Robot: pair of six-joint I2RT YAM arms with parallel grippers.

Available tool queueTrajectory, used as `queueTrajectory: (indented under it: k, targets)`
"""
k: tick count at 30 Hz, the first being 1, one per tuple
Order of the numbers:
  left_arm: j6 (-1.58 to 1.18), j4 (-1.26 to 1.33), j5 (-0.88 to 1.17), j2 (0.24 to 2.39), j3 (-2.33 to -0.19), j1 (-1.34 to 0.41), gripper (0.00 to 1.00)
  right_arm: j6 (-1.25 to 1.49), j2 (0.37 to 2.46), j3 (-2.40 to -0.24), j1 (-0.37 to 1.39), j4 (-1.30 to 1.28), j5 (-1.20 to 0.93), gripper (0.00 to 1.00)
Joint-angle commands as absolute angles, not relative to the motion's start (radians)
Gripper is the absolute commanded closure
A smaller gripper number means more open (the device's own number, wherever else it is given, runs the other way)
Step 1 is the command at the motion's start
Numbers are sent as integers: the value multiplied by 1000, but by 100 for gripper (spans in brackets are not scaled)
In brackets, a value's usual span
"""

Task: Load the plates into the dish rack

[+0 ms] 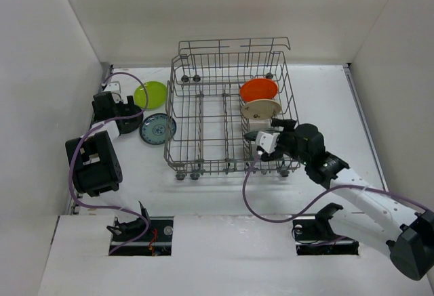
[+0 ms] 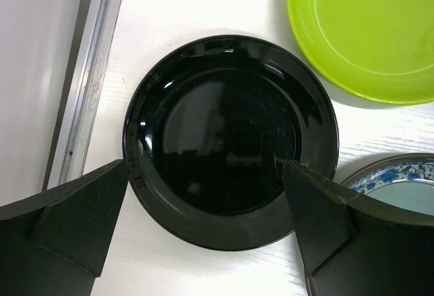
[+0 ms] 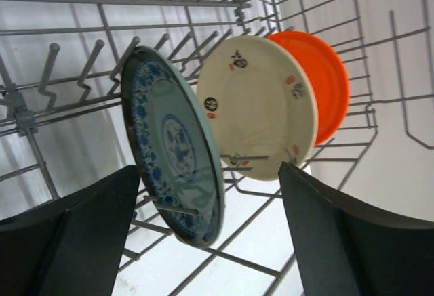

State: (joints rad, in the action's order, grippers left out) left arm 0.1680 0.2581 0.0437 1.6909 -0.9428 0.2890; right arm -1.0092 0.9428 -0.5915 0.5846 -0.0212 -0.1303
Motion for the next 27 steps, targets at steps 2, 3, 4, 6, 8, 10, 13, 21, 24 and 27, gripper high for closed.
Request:
queueTrajectory:
  k: [2,3,4,6,8,10,13,21,24,27]
  targets:
    - [176,284,40,1663,-959,285,0,-953,859,-615,587,14,-117,3]
    - [176,284,40,1664,-959,285,0,-940,838,-624,582,17,-111,3]
    - [176,284,40,1666,-959,285,0,-928,818,-635,576,18,-106,2]
    - [178,284,40,1666,-959,285,0,-882,779,-661,556,34,-94,1]
    - [178,284,40,1666,-959,283,0,-790,761,-704,509,37,-49,4]
    - [178,284,40,1666,-959,283,0,-663,758,-739,415,20,-14,5]
    - [181,284,43,1664,-957,283,0,-490,758,-752,215,-35,-41,5]
    - [186,282,46,1661,-959,274,0,-144,874,-652,-376,-43,-314,5]
    - [186,282,45,1661,-954,274,0,-92,965,-630,-473,55,-318,6]
    - [195,282,43,1669,-956,274,0,-87,1021,-647,-450,130,-278,5]
